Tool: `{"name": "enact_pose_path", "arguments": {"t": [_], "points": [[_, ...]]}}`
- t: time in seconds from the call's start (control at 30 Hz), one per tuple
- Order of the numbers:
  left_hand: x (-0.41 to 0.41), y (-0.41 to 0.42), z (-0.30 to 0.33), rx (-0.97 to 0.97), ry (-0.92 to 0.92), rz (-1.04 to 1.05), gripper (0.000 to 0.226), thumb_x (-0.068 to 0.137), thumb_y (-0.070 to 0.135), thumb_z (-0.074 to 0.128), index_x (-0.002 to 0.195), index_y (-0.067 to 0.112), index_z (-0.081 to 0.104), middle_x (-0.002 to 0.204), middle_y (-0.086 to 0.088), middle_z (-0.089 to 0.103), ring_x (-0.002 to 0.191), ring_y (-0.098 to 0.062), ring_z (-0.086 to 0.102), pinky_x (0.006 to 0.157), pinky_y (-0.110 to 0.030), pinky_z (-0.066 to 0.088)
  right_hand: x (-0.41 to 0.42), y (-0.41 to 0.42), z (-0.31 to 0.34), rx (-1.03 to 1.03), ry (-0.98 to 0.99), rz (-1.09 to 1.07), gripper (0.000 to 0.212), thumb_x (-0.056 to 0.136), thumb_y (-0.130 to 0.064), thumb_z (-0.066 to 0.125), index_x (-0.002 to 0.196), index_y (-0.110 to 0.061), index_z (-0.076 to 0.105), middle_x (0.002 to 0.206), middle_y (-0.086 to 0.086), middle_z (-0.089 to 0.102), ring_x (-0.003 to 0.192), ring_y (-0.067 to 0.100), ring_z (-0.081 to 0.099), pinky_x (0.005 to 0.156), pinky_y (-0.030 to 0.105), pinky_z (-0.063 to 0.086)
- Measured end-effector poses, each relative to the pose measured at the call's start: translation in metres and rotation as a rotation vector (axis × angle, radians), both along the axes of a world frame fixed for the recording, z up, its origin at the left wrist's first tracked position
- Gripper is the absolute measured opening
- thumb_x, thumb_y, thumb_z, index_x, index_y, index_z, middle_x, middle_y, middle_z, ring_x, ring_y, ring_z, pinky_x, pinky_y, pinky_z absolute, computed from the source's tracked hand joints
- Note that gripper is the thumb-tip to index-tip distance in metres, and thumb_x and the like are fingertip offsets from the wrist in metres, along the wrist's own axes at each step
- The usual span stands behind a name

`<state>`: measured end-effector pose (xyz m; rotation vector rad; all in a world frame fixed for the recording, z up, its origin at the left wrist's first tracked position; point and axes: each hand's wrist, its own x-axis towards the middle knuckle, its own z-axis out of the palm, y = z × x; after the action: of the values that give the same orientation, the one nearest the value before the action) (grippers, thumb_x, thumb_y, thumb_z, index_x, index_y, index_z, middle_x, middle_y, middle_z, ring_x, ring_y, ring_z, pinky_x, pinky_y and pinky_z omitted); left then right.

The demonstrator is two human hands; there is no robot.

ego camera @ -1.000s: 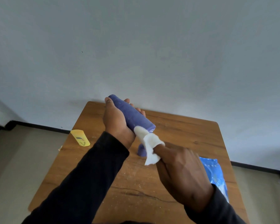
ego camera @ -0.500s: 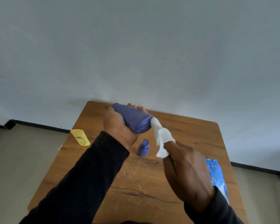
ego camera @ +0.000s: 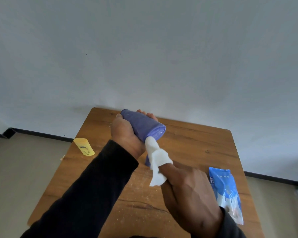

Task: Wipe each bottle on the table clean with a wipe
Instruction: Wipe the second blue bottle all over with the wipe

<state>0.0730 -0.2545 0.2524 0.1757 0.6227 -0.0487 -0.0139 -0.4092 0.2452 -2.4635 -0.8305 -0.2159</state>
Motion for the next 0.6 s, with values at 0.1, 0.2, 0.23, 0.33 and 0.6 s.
{"name": "enact_pose_path", "arguments": {"t": [0.1,0.2,0.23,0.33,0.6], "points": [[0.0,0.003,-0.001,0.017,-0.009,0.006,0.031,0.102,0.038,0.043,0.092,0.01,0.054,0.061,-0.007,0.058,0.042,-0.023,0.059,0.051,-0.034,0.057,0.008,-0.005,0.0,0.037,-0.021,-0.105,0.007,0.086,-0.026,0.041,0.086,-0.033,0.038,0.062,-0.011,0.04,0.045,0.015,0.037,0.038,0.029,0.03],[-0.001,0.003,-0.002,0.054,-0.021,-0.009,0.03,0.102,0.036,0.044,0.089,0.011,0.054,0.058,-0.007,0.058,0.042,-0.022,0.059,0.051,-0.031,0.057,0.01,-0.005,0.002,0.067,-0.019,-0.131,0.021,0.086,-0.027,0.04,0.083,-0.04,0.024,0.06,-0.013,0.033,0.044,0.012,0.03,0.038,0.03,0.028],[-0.001,0.001,-0.002,0.05,-0.026,-0.016,0.031,0.102,0.038,0.044,0.088,0.011,0.054,0.059,-0.005,0.058,0.044,-0.021,0.059,0.051,-0.029,0.056,0.005,-0.003,0.004,0.062,-0.006,-0.088,0.017,0.086,-0.027,0.042,0.083,-0.037,0.028,0.061,-0.011,0.038,0.044,0.015,0.035,0.038,0.03,0.03],[-0.003,-0.005,-0.003,0.067,-0.024,-0.02,0.043,0.099,0.052,0.046,0.088,0.012,0.056,0.064,-0.003,0.059,0.048,-0.02,0.058,0.052,-0.029,0.055,-0.008,0.003,0.005,0.031,0.024,0.017,0.019,0.086,-0.025,0.046,0.103,-0.033,0.052,0.071,-0.006,0.056,0.051,0.022,0.052,0.04,0.029,0.037],[-0.035,-0.019,-0.016,0.572,-0.197,-0.387,0.095,0.071,0.091,0.031,0.102,0.009,0.068,0.075,-0.004,0.067,0.063,-0.019,0.063,0.058,-0.032,0.052,0.015,-0.017,0.011,-0.113,0.003,-0.052,0.011,0.085,-0.028,0.04,0.092,-0.029,0.049,0.061,-0.011,0.044,0.045,0.015,0.037,0.041,0.028,0.028]]}}
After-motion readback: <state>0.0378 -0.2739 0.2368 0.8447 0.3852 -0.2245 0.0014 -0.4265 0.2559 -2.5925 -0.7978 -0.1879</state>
